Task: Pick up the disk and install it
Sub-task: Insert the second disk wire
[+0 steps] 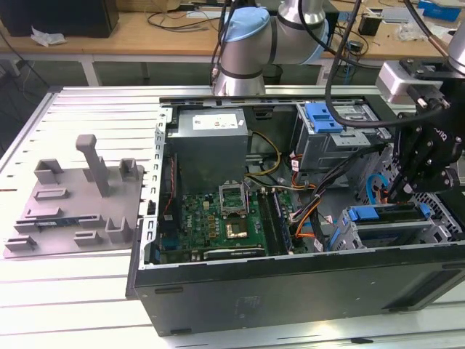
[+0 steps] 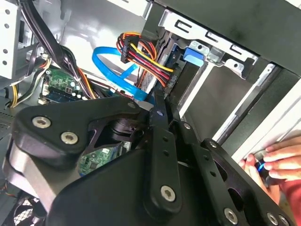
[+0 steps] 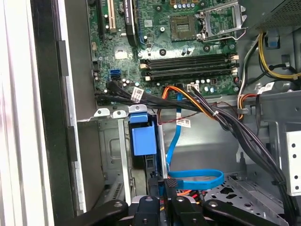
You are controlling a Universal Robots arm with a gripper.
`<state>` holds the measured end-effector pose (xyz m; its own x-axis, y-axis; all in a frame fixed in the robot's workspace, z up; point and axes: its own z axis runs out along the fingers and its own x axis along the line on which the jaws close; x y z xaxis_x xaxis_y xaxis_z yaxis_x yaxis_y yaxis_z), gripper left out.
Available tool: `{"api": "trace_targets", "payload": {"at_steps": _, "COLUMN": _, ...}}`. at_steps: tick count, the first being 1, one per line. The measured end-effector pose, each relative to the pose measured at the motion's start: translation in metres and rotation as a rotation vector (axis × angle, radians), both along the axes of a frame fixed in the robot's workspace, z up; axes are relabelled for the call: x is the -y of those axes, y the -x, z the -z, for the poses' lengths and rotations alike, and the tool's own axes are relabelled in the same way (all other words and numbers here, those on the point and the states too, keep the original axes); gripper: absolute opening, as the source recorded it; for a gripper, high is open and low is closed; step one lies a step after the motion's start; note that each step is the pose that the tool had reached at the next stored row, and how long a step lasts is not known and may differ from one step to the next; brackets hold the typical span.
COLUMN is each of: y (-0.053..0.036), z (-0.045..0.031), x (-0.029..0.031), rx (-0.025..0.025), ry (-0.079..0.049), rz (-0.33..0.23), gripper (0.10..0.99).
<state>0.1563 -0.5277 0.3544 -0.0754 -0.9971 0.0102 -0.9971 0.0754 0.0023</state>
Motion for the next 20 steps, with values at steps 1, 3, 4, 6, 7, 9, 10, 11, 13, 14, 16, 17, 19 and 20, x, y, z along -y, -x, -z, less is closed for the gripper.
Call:
{"api": "trace_targets", "payload": {"at_steps": 1, "y": 0.0, "z": 0.0, "x": 0.0, "rx": 0.0001, "ry": 0.0, "rz": 0.0, "gripper": 0.161}}
{"api": "trace_targets", "payload": {"at_steps": 3, "y": 0.0, "z": 0.0001, "x": 0.0001, "rx": 0.0001, "ry": 0.0, "rz": 0.0, "gripper": 0.161}}
{"api": "trace_targets", "payload": {"at_steps": 4, "y": 0.0, "z": 0.0001, "x": 0.0008, "rx": 0.0001, "ry": -0.001, "rz": 0.0, "gripper": 0.161}}
{"api": "trace_targets", "payload": {"at_steps": 6, "y": 0.0, "z": 0.0005, "x": 0.0037, "rx": 0.0005, "ry": -0.005, "rz": 0.0, "gripper": 0.161}}
{"api": "trace_targets", "payload": {"at_steps": 7, "y": 0.0, "z": 0.0007, "x": 0.0038, "rx": 0.0007, "ry": -0.006, "rz": 0.0, "gripper": 0.161}}
{"api": "trace_targets", "payload": {"at_steps": 9, "y": 0.0, "z": 0.0013, "x": 0.004, "rx": 0.0016, "ry": -0.011, "rz": 0.0, "gripper": 0.161}}
{"api": "trace_targets", "payload": {"at_steps": 10, "y": 0.0, "z": 0.0018, "x": 0.0042, "rx": 0.0025, "ry": -0.015, "rz": 0.0, "gripper": 0.161}}
{"api": "trace_targets", "payload": {"at_steps": 11, "y": 0.0, "z": 0.0023, "x": 0.0047, "rx": 0.0034, "ry": -0.02, "rz": 0.0, "gripper": 0.161}}
{"api": "trace_targets", "payload": {"at_steps": 13, "y": 0.0, "z": 0.0026, "x": 0.0063, "rx": 0.0036, "ry": -0.024, "rz": 0.0, "gripper": 0.161}}
{"api": "trace_targets", "payload": {"at_steps": 14, "y": 0.0, "z": 0.0028, "x": 0.0073, "rx": 0.0036, "ry": -0.025, "rz": 0.0, "gripper": 0.161}}
{"api": "trace_targets", "payload": {"at_steps": 16, "y": 0.0, "z": 0.003, "x": 0.0081, "rx": 0.0036, "ry": -0.027, "rz": 0.0, "gripper": 0.161}}
{"api": "trace_targets", "payload": {"at_steps": 17, "y": 0.0, "z": 0.0034, "x": 0.0083, "rx": 0.0036, "ry": -0.028, "rz": 0.0, "gripper": 0.161}}
{"api": "trace_targets", "payload": {"at_steps": 19, "y": 0.0, "z": 0.004, "x": 0.0085, "rx": 0.0037, "ry": -0.028, "rz": 0.0, "gripper": 0.161}}
{"api": "trace_targets", "payload": {"at_steps": 20, "y": 0.0, "z": 0.0042, "x": 0.0085, "rx": 0.0036, "ry": -0.029, "rz": 0.0, "gripper": 0.161}}
